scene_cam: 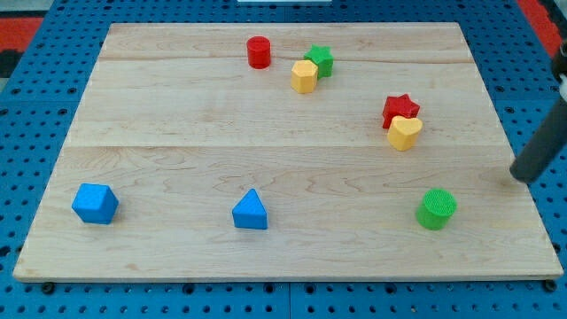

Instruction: Push the green circle into the blue cube

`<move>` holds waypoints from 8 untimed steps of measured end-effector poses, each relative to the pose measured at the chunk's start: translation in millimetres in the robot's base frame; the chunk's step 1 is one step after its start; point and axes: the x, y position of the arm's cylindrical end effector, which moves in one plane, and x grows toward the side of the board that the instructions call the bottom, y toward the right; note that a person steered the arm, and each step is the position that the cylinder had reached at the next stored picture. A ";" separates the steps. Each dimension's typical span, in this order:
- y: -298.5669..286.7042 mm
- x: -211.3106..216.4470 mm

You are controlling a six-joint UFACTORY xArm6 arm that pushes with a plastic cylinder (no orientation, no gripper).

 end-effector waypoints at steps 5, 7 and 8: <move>-193.8 34.7; -273.1 64.4; -307.2 60.5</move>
